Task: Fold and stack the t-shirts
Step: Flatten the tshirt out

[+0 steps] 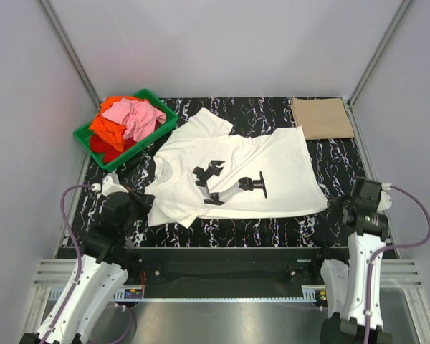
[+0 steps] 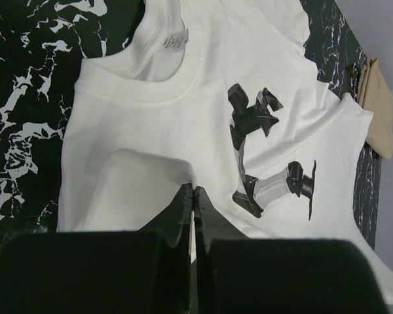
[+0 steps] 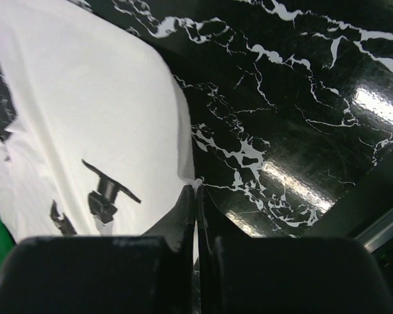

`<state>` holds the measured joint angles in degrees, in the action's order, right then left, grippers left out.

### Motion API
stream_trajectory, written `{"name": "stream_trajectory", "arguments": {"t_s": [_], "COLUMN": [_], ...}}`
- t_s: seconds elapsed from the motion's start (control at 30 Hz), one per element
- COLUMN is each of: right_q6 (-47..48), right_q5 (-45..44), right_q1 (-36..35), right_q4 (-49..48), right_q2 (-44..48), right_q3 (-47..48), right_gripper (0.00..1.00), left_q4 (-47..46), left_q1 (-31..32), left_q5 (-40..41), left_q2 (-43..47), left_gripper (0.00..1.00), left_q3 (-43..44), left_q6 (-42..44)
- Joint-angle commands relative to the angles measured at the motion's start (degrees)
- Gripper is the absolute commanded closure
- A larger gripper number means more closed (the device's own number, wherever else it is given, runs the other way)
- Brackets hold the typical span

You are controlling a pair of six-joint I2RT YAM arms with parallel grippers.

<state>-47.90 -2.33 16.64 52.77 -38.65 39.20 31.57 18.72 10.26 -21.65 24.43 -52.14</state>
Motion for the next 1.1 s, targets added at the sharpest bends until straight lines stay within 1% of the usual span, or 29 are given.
{"name": "stream_trajectory", "arguments": {"t_s": [0.0, 0.07, 0.17, 0.23, 0.3, 0.33, 0.37, 0.43, 0.47, 0.5, 0.53, 0.57, 0.6, 0.63, 0.67, 0.7, 0.73, 0.77, 0.83, 0.87, 0.9, 0.97, 1.07], "right_q6": [-3.2, -3.4, -2.3, -1.4, 0.7, 1.3, 2.8, 4.6, 5.4, 6.1, 6.8, 7.5, 8.6, 9.0, 9.5, 10.2, 10.6, 11.7, 12.8, 13.8, 14.1, 15.0, 15.9], "right_q5": [-5.3, -6.5, -6.5, -6.0, -3.9, -3.2, -1.6, 0.1, 0.6, 1.4, 2.2, 4.2, 4.6, 5.2, 6.1, 6.4, 6.7, 7.8, 9.3, 11.1, 11.8, 13.4, 12.4], "right_q1": [0.2, 0.2, 0.2, 0.2, 0.2, 0.2, 0.2, 0.2, 0.2, 0.2, 0.2, 0.2, 0.2, 0.2, 0.2, 0.2, 0.2, 0.2, 0.2, 0.2, 0.2, 0.2, 0.2], "right_q4": [7.2, 11.2, 12.7, 12.2, 9.3, 8.3, 6.6, 4.9, 3.8, 2.5, 1.5, 1.2, 1.1, 0.8, 0.5, 0.1, -0.4, -1.4, -1.0, -0.2, 0.4, 1.3, 0.8], "right_q2": [7.8, 8.7, 8.7, 8.4, 7.5, 6.7, 5.8, 2.5, 1.3, 0.3, -1.9, -3.6, -5.3, -8.2, -9.7, -12.6, -14.0, -15.5, -20.1, -21.7, -24.3, -26.4, -30.2], "right_q3": [6.1, 7.8, 9.8, 10.3, 12.4, 14.0, 18.2, 23.4, 26.2, 31.7, 34.5, 37.7, 43.8, 46.6, 49.2, 53.8, 55.8, 59.3, 63.7, 68.1, 70.2, 75.0, 78.7], "right_gripper": [1.0, 1.0, 1.0, 1.0, 1.0, 1.0, 1.0, 1.0, 1.0, 1.0, 1.0, 1.0, 1.0, 1.0, 1.0, 1.0, 1.0, 1.0, 1.0, 1.0, 1.0, 1.0, 1.0], "left_q4": [0.6, 1.1, 1.8, 2.1, 2.1, 2.1, 2.1, 1.9, 1.7, 1.6, 1.4, 1.1, 0.0, -0.6, -1.2, -2.5, -2.7, -3.2, -3.6, -3.6, -3.6, -3.6, -5.1], "left_q1": [-0.3, -0.3, -0.2, -0.3, -0.3, -0.3, -0.3, -0.3, -0.3, -0.3, -0.3, -0.3, -0.3, -0.3, -0.3, -0.3, -0.2, -0.3, -0.3, -0.3, -0.3, -0.2, -0.2], "left_q5": [-2.0, -2.3, -2.4, -2.3, -1.0, 1.1, 2.2, 4.9, 5.4, 5.7, 6.2, 6.2, 5.9, 5.4, 4.9, 4.7, 4.2, 4.0, 3.7, 3.5, 3.3, 2.7, 3.7], "left_q2": [0.4, 0.4, 0.6, 0.8, 0.9, 0.5, -1.0, -3.8, -7.5, -9.4, -11.3, -14.5, -16.0, -17.5, -20.6, -22.3, -24.1, -27.8, -31.2, -34.1, -35.6, -38.9, -43.6], "left_gripper": [1.0, 1.0, 1.0, 1.0, 1.0, 1.0, 1.0, 1.0, 1.0, 1.0, 1.0, 1.0, 1.0, 1.0, 1.0, 1.0, 1.0, 1.0, 1.0, 1.0, 1.0, 1.0, 1.0], "left_q3": [2.4, 2.7, 3.4, 4.1, 6.9, 8.6, 13.6, 20.3, 28.0, 31.9, 35.7, 43.1, 46.6, 50.0, 56.7, 60.0, 63.3, 69.5, 74.9, 79.6, 81.8, 87.2, 91.9], "left_q6": [-2.0, -1.9, -1.9, -1.7, 0.0, 1.5, 2.6, 6.4, 7.8, 9.1, 11.1, 12.0, 12.8, 13.6, 15.3, 16.3, 18.1, 19.0, 20.6, 21.8, 22.3, 23.3, 25.2]}}
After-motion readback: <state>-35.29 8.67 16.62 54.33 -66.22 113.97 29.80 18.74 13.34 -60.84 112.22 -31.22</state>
